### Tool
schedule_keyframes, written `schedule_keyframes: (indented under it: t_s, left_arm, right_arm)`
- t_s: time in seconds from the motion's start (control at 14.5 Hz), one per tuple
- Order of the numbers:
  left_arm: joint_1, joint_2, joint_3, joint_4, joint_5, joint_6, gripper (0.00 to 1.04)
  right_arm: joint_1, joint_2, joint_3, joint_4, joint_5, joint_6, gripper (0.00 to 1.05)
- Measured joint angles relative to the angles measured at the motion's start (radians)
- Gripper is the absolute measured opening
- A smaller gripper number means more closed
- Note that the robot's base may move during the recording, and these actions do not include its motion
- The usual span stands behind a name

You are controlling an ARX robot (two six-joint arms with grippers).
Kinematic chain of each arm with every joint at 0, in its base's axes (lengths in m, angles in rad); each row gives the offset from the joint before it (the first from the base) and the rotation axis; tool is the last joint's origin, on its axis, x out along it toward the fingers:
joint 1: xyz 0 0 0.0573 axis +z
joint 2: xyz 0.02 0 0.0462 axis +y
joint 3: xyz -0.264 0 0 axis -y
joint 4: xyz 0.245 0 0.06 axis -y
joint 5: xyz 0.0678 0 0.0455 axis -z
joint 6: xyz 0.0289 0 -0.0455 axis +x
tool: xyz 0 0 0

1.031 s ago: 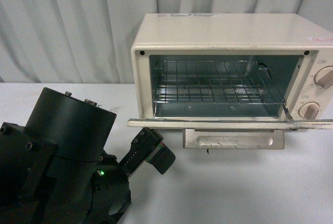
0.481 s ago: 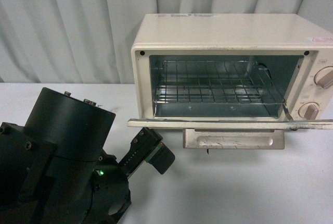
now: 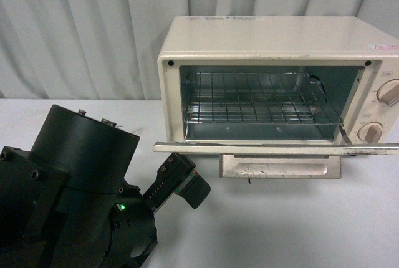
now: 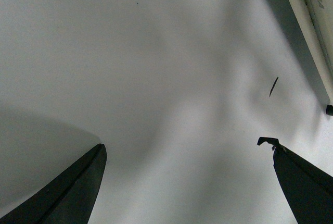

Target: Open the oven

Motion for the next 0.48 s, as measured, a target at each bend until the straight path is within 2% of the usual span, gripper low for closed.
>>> schedule_keyframes:
  t_s: [0.27, 0.48]
  left_arm:
    - [0.0, 0.0, 0.0, 0.0, 0.0, 0.0, 0.98]
    - [0.0, 0.0, 0.0, 0.0, 0.0, 0.0, 0.98]
  right_arm:
    - [0.0, -0.107, 0.0, -0.101, 0.0, 0.0, 0.02]
    - [0.0, -0.13, 0.0, -0.121, 0.0, 0.0, 0.02]
